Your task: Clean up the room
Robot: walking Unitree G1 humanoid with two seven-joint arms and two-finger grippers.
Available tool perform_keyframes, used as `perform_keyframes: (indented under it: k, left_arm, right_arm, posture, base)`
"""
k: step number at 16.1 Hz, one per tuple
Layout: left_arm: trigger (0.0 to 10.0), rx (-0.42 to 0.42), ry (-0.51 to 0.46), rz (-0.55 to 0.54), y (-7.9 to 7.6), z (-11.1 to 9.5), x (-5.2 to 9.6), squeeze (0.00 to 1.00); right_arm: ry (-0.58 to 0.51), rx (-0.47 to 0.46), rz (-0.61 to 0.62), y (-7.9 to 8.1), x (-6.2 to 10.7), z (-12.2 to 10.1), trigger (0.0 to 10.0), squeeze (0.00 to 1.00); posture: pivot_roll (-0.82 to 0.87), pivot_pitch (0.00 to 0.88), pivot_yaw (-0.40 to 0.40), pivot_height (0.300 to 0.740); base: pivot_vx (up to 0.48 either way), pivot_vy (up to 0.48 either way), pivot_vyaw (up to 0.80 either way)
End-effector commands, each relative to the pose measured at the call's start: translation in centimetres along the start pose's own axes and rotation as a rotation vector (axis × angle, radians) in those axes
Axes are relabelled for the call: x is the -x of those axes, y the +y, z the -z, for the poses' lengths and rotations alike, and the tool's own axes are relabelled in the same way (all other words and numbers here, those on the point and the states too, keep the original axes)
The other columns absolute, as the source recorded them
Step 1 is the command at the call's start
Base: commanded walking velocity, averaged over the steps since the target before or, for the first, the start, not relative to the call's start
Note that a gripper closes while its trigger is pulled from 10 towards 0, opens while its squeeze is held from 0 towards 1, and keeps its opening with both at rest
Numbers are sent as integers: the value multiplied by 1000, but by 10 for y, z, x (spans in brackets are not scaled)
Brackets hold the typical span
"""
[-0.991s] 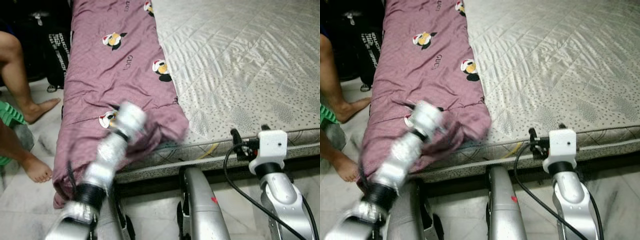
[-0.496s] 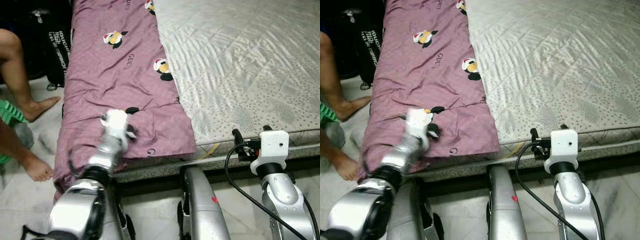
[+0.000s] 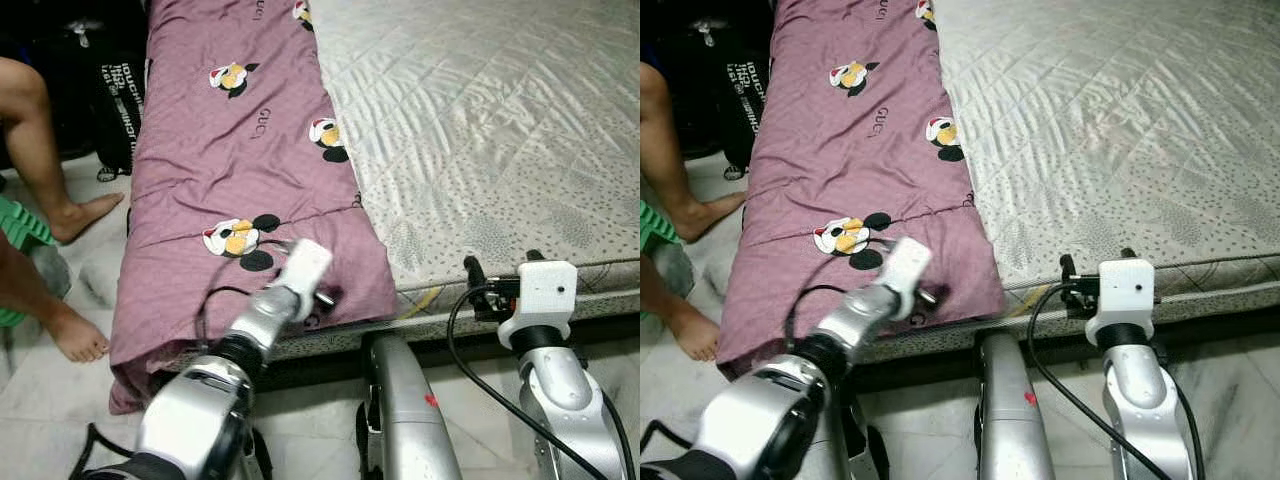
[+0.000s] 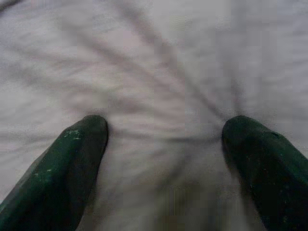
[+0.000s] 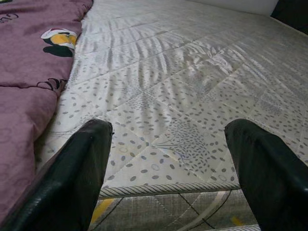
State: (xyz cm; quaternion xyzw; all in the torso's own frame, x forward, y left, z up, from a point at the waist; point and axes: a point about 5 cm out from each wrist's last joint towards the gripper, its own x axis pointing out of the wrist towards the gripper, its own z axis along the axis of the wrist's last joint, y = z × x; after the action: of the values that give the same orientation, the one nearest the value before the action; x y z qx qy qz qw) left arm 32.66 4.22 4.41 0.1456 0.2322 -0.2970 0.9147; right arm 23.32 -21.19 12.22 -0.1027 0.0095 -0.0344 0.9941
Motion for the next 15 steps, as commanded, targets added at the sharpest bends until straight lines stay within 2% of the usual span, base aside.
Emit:
perform_keyframes:
  k: [1, 3, 4, 5, 6, 7, 8, 10, 11, 12, 13, 15]
  left_arm:
    - [10000, -51, 9, 43, -8, 6, 0, 0]
    - [10000, -88, -37, 15, -5, 3, 2, 0]
    - [10000, -85, -202, -176, 19, -10, 13, 0]
    - [10000, -76, -299, -298, 35, -17, 25, 0]
    - [10000, -73, -392, -394, 48, -22, 41, 0]
    - [10000, -130, -547, -517, 65, -29, 79, 0]
    - [10000, -141, -592, -564, 70, -30, 97, 0]
    - [10000, -75, -608, -681, 81, -19, 131, 0]
    - [10000, -47, -590, -719, 82, -11, 141, 0]
    - [10000, 10, -548, -788, 82, 7, 157, 0]
    - [10000, 107, -433, -887, 77, 41, 186, 0]
    - [10000, 148, -406, -935, 77, 49, 200, 0]
  right_arm:
    - [-12, -8, 2, 2, -2, -2, 10000, 0]
    - [-28, -15, 3, 4, -6, -5, 10000, 0]
    - [-44, -33, 1, 8, -15, -7, 10000, 0]
    - [-47, -47, -2, 10, -20, -6, 10000, 0]
    - [-46, -66, -10, 15, -26, -5, 10000, 0]
    - [-46, -104, -33, 26, -40, -4, 10000, 0]
    - [-44, -124, -52, 34, -47, -5, 10000, 0]
    - [-41, -149, -115, 52, -62, -7, 10000, 0]
    - [-44, -169, -141, 59, -67, -9, 10000, 0]
    - [-38, -173, -186, 70, -75, -10, 10000, 0]
    - [-13, -175, -269, 93, -91, -9, 10000, 0]
    - [47, -183, -323, 112, -98, -4, 10000, 0]
  posture:
    - [-235, 118, 62, 533]
    - [-223, 112, 69, 533]
    - [-188, 97, 84, 533]
    - [-165, 93, 87, 533]
    - [-129, 84, 87, 533]
    - [-76, 79, 81, 533]
    - [-51, 76, 75, 533]
    - [2, 70, 62, 533]
    - [33, 68, 55, 533]
    - [60, 65, 47, 533]
    - [105, 64, 33, 533]
    - [143, 69, 14, 533]
  base:
    - [0, 0, 0]
    - [0, 0, 0]
    - [0, 0, 0]
    - [0, 0, 0]
    - [0, 0, 0]
    - [0, 0, 0]
    - [0, 0, 0]
    - [0, 0, 0]
    - [0, 0, 0]
    - [0, 0, 0]
    - [0, 0, 0]
    - [0, 0, 0]
